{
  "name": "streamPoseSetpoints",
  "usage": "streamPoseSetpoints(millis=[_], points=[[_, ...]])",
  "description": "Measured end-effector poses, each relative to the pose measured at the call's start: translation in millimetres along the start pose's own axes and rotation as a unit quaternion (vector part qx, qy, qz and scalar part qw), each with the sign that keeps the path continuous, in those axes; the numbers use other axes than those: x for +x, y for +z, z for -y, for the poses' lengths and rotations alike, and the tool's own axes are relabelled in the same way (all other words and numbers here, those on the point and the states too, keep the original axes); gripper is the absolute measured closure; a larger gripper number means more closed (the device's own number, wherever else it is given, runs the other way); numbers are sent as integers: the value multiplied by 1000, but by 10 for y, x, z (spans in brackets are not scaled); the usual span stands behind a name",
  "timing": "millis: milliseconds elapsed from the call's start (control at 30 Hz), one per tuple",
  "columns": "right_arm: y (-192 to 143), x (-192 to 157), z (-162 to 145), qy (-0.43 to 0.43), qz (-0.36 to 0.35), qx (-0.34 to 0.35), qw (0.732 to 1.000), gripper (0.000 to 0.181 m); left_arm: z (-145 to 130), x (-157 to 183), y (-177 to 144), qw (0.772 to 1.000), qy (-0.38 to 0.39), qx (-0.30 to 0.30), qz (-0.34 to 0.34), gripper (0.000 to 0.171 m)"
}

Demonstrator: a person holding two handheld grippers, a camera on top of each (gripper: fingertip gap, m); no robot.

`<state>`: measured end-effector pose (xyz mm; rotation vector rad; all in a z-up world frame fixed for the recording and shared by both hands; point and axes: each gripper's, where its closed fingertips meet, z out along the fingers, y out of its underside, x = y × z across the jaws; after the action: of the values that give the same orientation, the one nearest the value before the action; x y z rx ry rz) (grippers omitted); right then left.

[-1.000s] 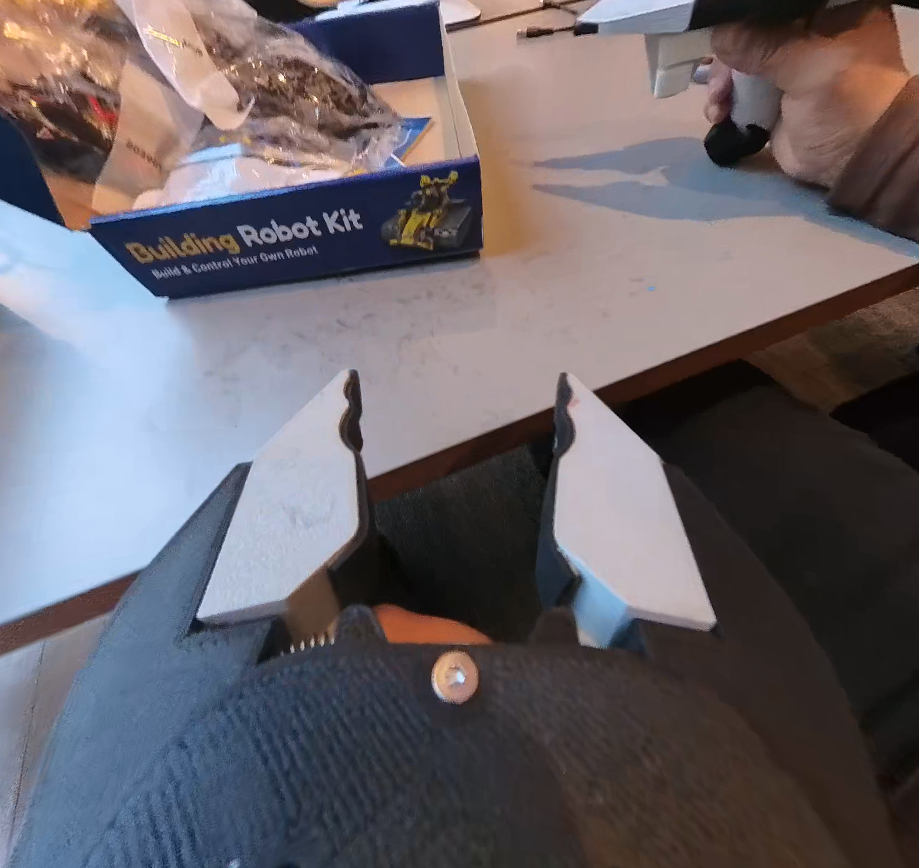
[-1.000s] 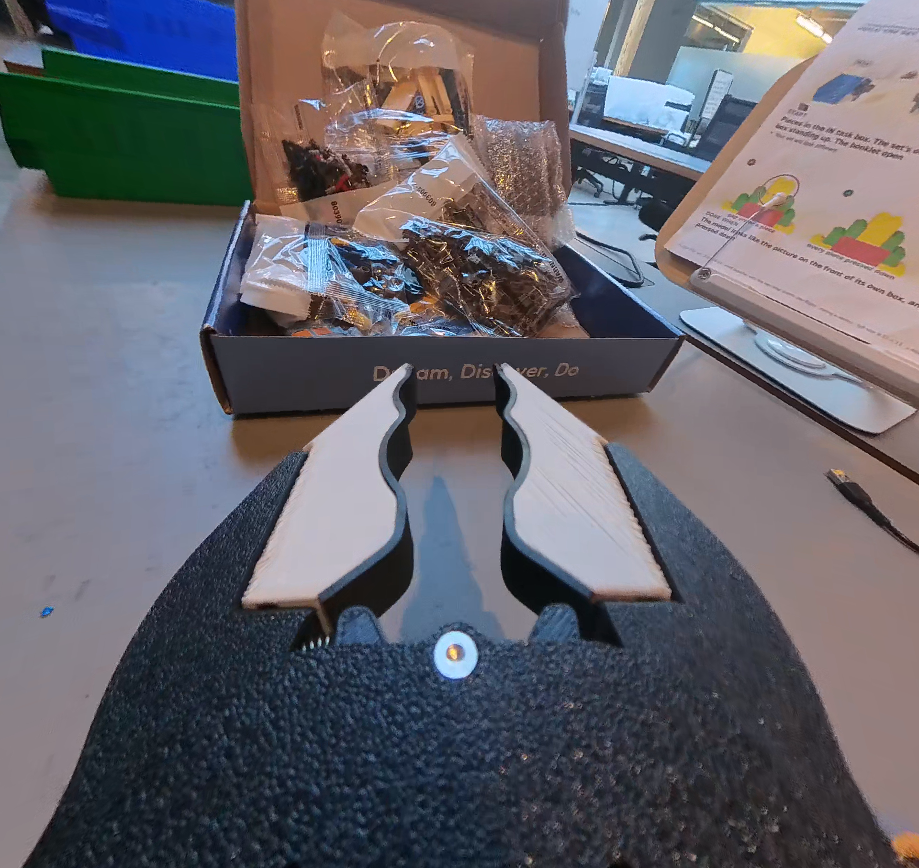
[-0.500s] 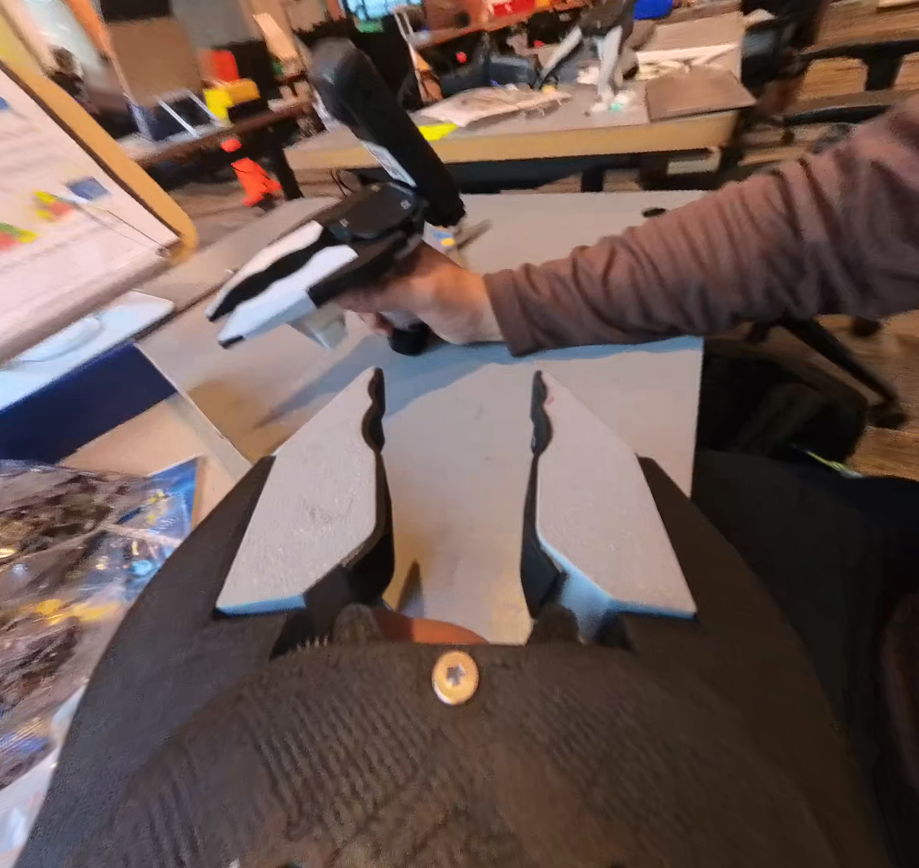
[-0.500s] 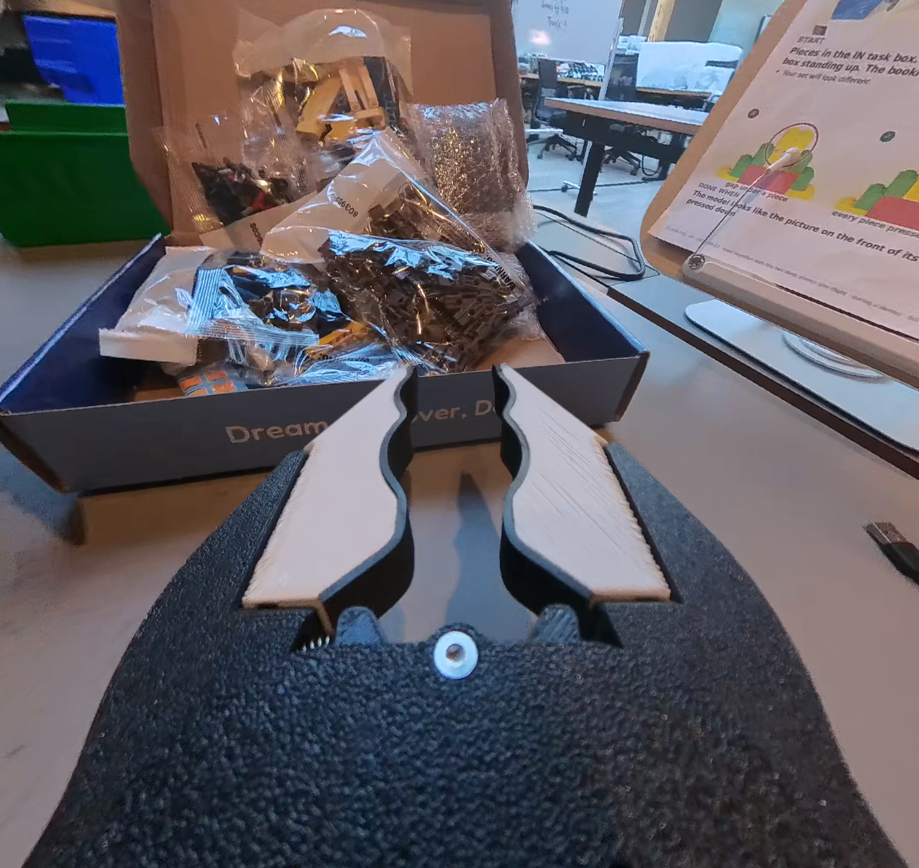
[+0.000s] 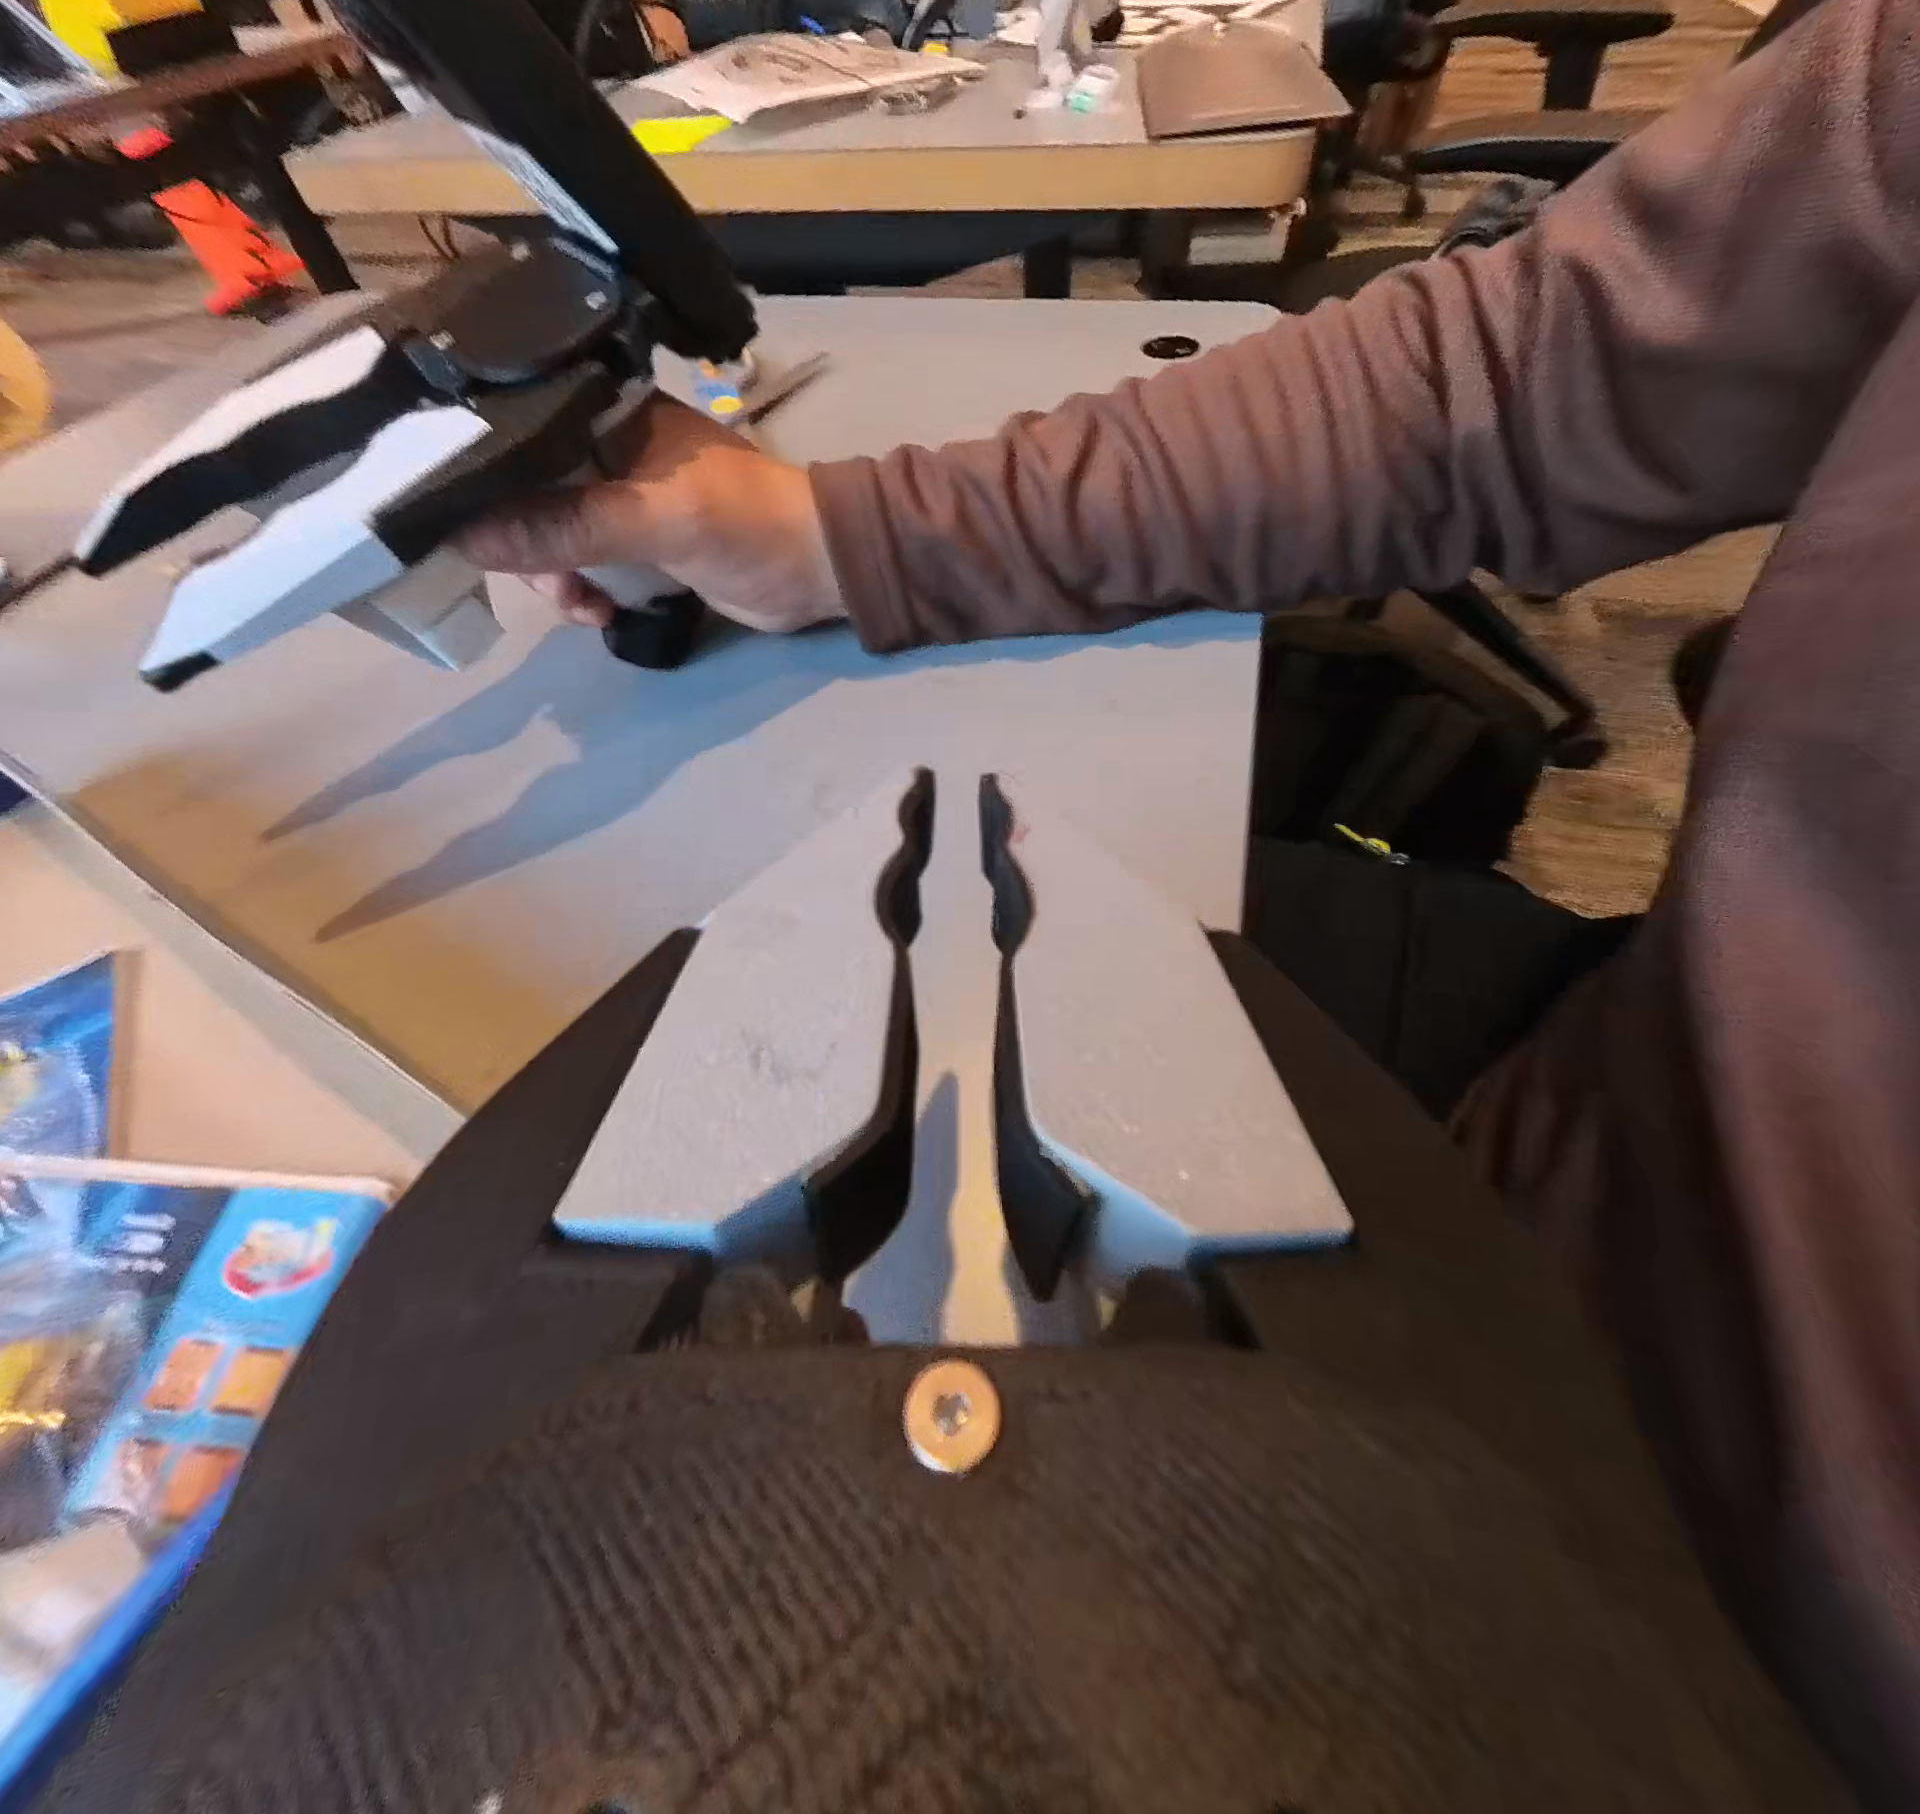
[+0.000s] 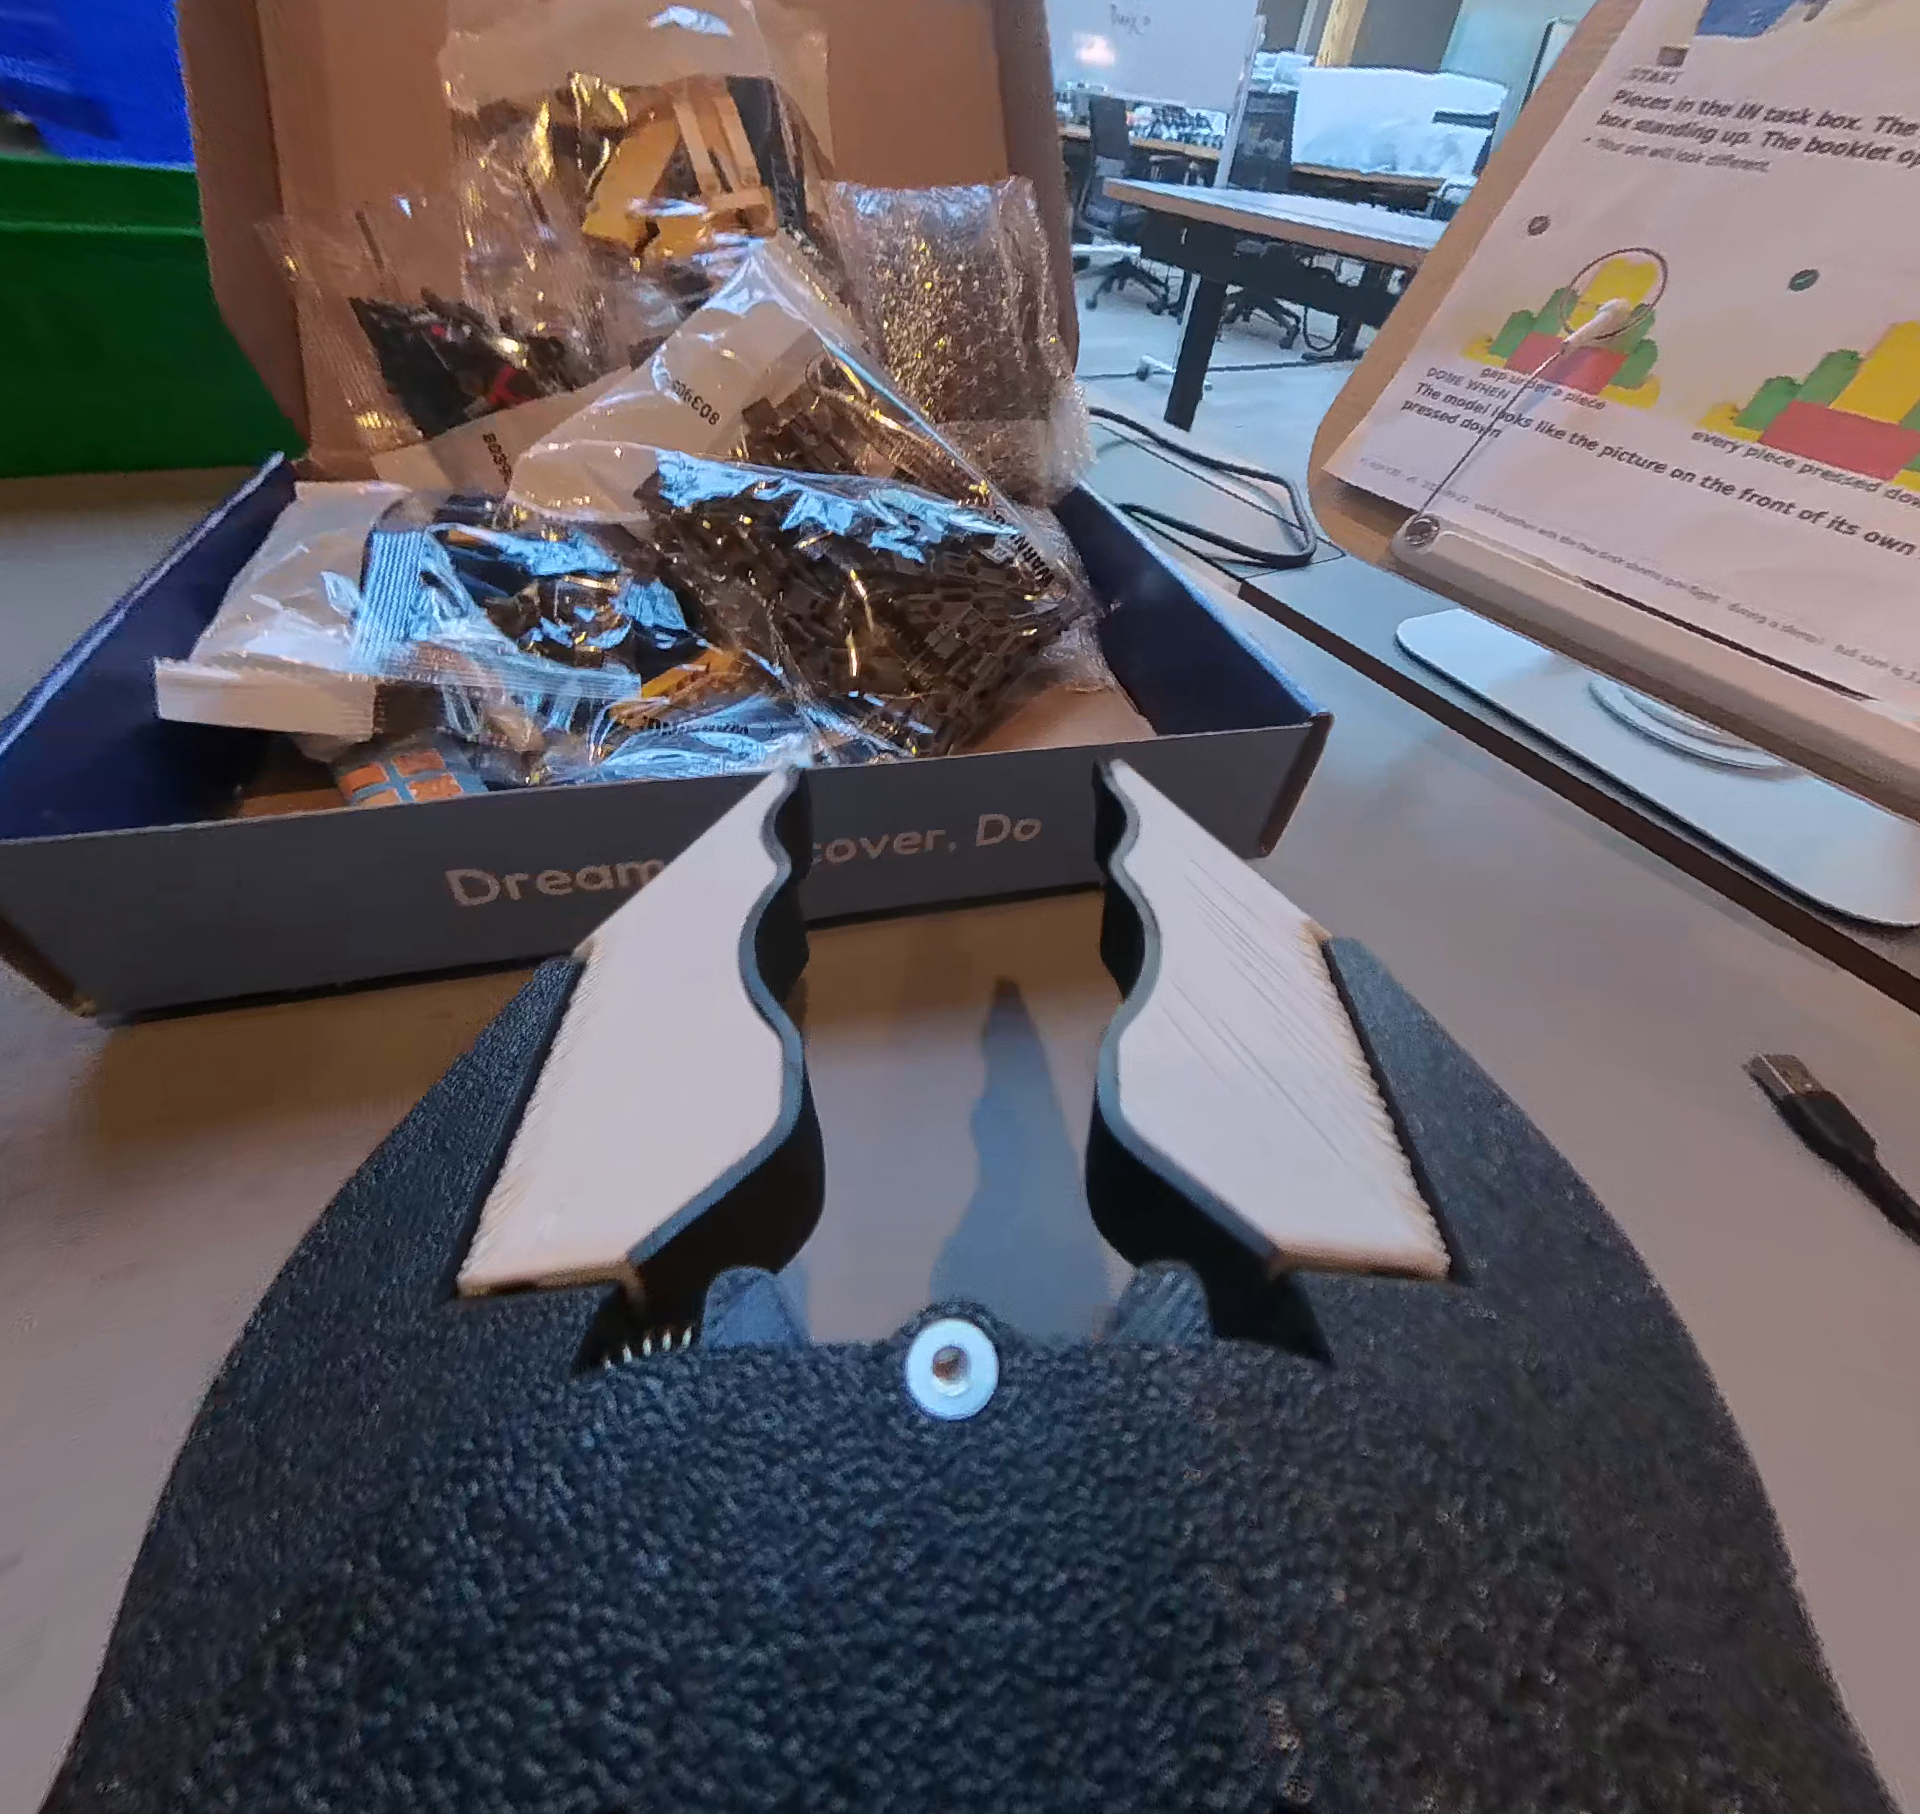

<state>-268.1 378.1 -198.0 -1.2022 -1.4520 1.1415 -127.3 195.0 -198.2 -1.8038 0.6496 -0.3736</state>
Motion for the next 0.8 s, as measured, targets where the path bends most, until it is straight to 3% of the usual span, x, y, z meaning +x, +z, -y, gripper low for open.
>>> streamPoseSetpoints(millis=[100, 200, 433, 567, 700, 800], points=[[-15, -48, -66, -14, 1, -23, 1000, 126, -198, 106, -79, 1000, -20, -18, 14, 162], [-25, -46, -102, -16, 0, -34, 999, 125, -424, 124, -208, 997, -22, -57, 56, 140], [-114, 73, -78, 9, -27, -20, 999, 125, -575, -391, -852, 965, -47, -129, 223, 131], [-150, 73, -82, 10, -28, -19, 999, 125, -478, -833, -1286, 941, -59, -138, 302, 130], [-124, 59, -110, 16, -16, -29, 999, 125, -206, -1281, -1594, 929, -102, -116, 337, 122], [-104, 48, -118, 19, -5, -33, 999, 126, -112, -1715, -1786, 907, -65, -177, 376, 115]])
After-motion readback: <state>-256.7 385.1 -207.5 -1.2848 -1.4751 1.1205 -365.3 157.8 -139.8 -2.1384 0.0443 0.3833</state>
